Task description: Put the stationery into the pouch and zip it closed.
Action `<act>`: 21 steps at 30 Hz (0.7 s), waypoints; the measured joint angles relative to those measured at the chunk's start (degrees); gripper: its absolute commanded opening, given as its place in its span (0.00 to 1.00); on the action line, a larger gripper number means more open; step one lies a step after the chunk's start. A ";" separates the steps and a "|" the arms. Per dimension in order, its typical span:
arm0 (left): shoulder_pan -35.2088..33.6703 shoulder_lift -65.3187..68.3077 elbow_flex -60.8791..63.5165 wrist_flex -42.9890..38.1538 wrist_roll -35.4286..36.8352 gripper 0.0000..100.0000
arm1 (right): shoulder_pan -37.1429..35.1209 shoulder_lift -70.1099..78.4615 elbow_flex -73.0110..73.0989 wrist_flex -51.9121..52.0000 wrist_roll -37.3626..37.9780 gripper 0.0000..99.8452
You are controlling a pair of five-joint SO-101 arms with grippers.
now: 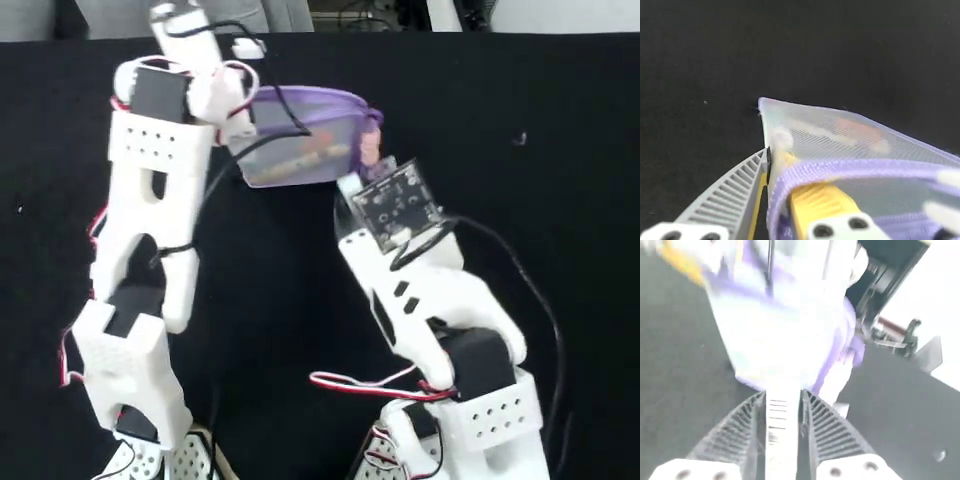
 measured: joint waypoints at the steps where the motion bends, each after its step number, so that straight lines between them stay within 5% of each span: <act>1: 0.44 0.09 -0.09 0.00 -0.18 0.03 | 0.00 0.79 -1.58 -0.70 -0.79 0.01; 21: 5.71 -4.84 2.73 1.23 -0.44 0.03 | 0.00 4.22 -4.57 -28.13 -14.95 0.01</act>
